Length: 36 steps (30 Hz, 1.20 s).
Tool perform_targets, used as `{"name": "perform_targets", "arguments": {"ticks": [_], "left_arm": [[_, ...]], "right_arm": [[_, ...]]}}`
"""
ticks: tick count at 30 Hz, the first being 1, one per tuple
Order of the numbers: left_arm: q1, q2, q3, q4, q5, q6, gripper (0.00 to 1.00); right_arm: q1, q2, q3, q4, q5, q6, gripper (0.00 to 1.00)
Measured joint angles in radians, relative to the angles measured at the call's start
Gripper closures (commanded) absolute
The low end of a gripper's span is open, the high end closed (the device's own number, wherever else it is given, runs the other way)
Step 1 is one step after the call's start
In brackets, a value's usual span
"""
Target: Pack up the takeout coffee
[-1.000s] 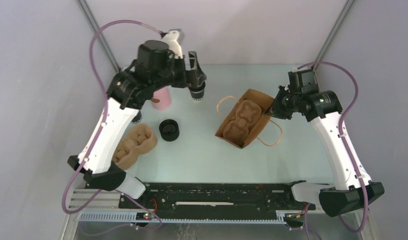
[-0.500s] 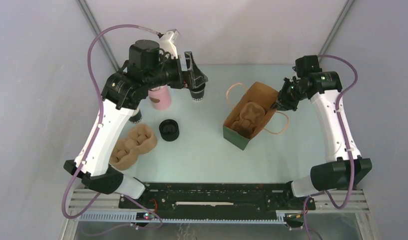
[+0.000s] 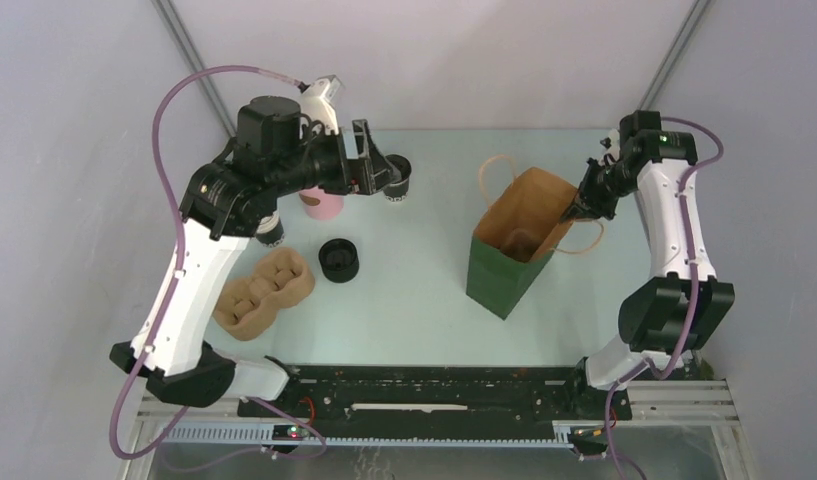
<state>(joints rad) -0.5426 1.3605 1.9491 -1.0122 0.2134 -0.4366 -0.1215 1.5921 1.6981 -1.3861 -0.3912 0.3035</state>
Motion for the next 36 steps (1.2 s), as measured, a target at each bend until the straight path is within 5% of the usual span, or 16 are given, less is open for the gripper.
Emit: {"name": "perform_targets", "arguments": {"ticks": [11,19,25,36], "left_arm": [[0.01,-0.148,-0.158,-0.001,-0.002,0.002,0.11],[0.01,-0.218,-0.18,-0.001,-0.024,0.012,0.09],[0.01,-0.237,-0.187,0.0,-0.027,0.018,0.09],[0.011,-0.238,-0.236,0.0,-0.027,0.016,0.09]], "right_arm": [[0.056,0.131,0.208,0.049,-0.025,-0.135,0.83],[0.118,0.231,0.36,0.025,0.092,-0.134,0.45],[0.135,0.278,0.622,-0.102,0.287,-0.077,0.17],[0.317,0.101,0.706,-0.158,0.429,0.003,0.12]]}}
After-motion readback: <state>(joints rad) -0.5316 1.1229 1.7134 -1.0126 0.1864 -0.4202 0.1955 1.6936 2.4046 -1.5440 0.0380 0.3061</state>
